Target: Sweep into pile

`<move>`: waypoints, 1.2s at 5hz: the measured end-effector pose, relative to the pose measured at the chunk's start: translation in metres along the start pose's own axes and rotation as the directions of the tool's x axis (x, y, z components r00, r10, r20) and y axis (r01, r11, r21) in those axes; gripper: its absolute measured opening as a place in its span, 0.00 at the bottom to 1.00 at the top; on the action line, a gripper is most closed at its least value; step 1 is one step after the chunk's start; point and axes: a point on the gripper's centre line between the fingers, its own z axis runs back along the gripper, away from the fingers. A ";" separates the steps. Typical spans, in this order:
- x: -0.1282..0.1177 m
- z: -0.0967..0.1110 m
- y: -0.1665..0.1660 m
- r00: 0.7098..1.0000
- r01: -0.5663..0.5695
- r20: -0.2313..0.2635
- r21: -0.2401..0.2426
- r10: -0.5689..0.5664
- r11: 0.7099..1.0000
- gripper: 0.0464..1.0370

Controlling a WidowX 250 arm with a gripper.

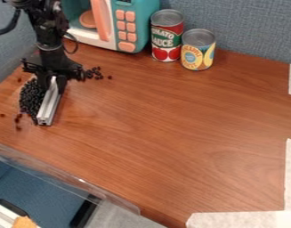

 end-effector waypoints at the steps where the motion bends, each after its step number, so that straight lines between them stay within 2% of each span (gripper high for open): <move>1: 0.005 0.002 -0.011 1.000 0.026 0.015 -0.035 -0.025 0.999 0.30; 2: 0.013 0.016 -0.032 0.997 0.061 0.054 -0.059 -0.058 0.996 0.30; 4: 0.044 0.042 -0.071 0.983 0.139 0.131 -0.097 -0.125 0.986 0.30; 6: 0.060 0.022 -0.112 0.979 0.183 0.129 -0.193 -0.160 0.964 0.30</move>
